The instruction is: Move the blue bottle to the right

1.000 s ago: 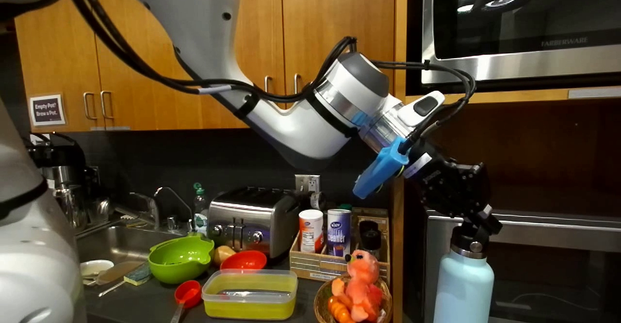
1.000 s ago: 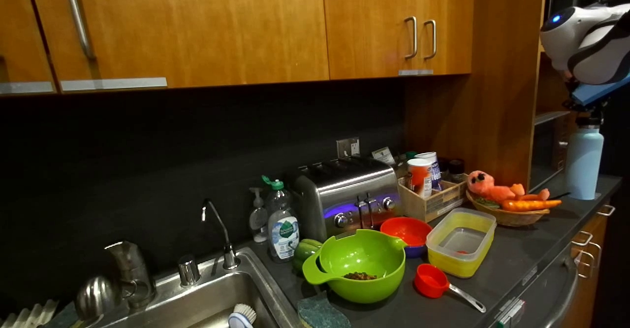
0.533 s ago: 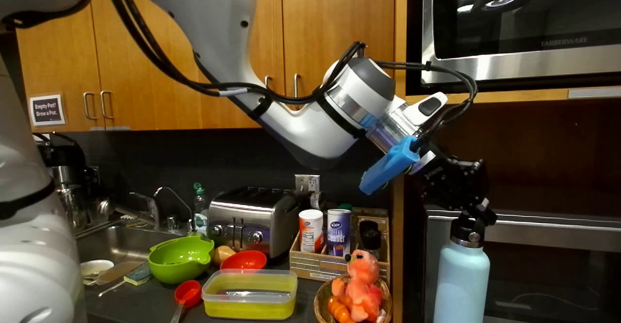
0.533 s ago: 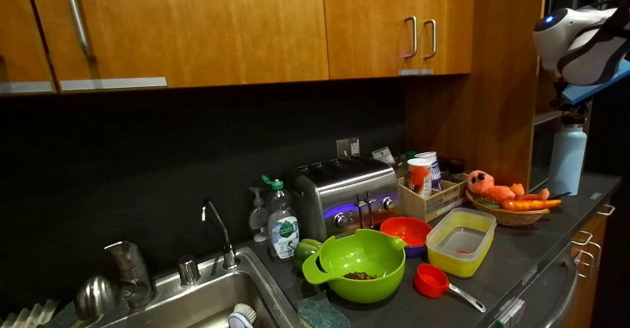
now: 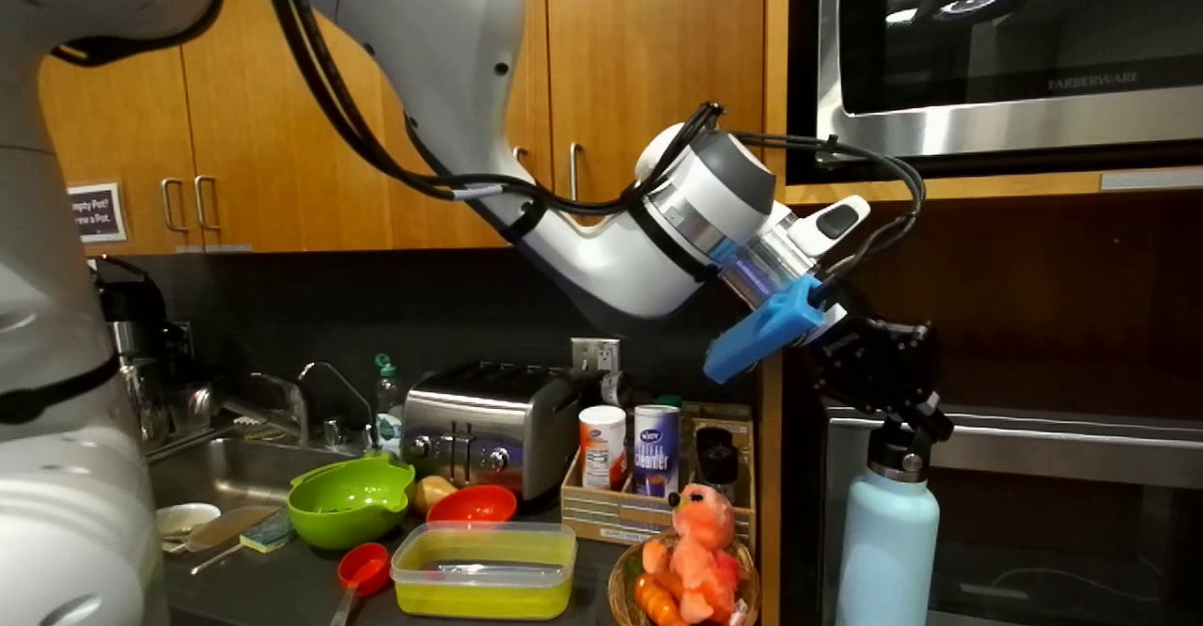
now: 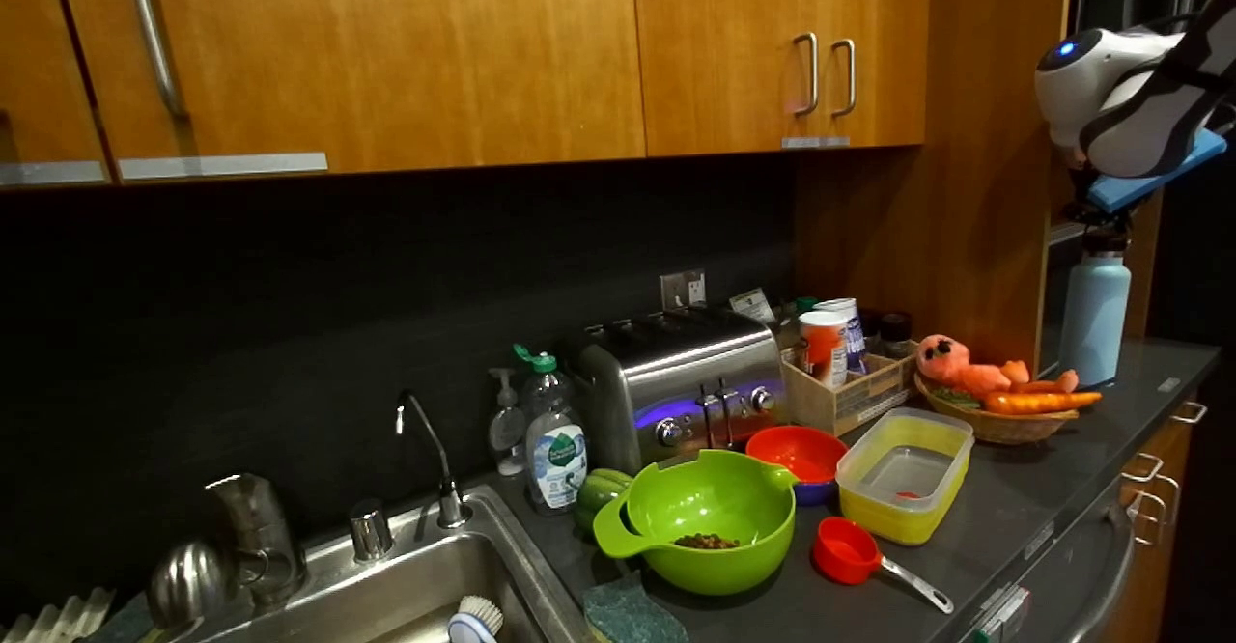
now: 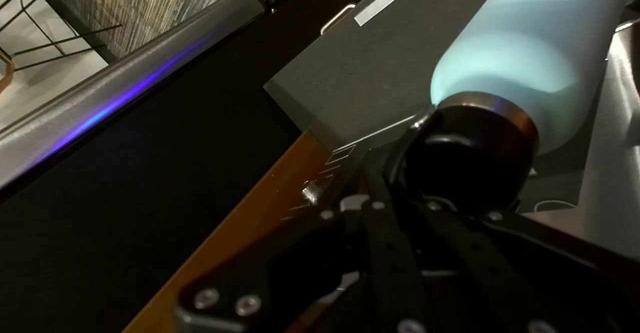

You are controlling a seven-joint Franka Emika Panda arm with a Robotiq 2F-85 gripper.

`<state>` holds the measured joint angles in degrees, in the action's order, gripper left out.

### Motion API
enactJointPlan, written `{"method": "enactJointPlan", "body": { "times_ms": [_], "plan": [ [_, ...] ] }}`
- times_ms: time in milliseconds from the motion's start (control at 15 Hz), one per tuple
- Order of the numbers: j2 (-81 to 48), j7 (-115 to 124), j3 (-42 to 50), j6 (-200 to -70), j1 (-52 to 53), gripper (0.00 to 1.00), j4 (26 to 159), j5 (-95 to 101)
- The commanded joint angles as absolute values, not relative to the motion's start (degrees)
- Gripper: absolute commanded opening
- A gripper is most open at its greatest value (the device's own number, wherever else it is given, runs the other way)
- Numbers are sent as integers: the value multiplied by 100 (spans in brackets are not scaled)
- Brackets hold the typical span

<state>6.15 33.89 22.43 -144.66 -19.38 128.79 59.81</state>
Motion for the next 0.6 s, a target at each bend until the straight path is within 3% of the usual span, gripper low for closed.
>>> {"method": "enactJointPlan", "body": {
  "times_ms": [0,533],
  "plan": [
    [497,3174,2190,-14590,-2032,2,12732,5754],
    [526,3217,2220,-14625,-2101,2,12825,5719]
  ]
}}
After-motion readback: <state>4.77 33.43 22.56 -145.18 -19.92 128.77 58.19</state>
